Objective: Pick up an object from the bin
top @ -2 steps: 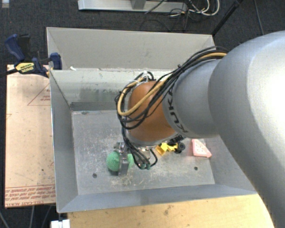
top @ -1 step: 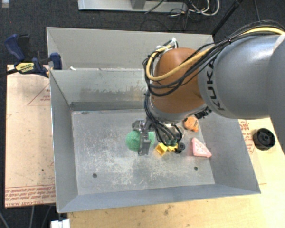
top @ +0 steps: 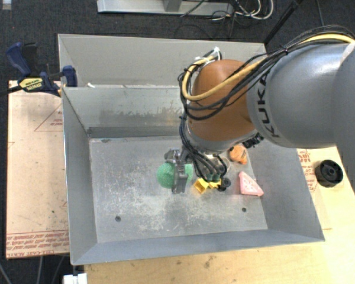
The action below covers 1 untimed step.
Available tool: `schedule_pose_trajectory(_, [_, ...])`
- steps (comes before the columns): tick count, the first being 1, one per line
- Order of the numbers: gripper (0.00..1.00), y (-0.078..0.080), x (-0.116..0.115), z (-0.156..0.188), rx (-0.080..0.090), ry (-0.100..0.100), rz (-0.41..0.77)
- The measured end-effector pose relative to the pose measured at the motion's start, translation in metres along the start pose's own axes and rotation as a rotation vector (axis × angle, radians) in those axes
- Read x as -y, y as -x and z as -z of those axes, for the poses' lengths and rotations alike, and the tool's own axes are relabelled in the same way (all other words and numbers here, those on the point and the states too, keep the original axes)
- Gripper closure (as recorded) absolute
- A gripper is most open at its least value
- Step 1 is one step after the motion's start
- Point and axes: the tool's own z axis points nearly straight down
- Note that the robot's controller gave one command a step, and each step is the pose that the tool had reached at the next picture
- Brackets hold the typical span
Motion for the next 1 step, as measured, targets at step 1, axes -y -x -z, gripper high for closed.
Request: schedule_pose_trajectory(1, [1.0, -0.0051, -0.0186, -0.0169, 0.003, -0.002, 0.173])
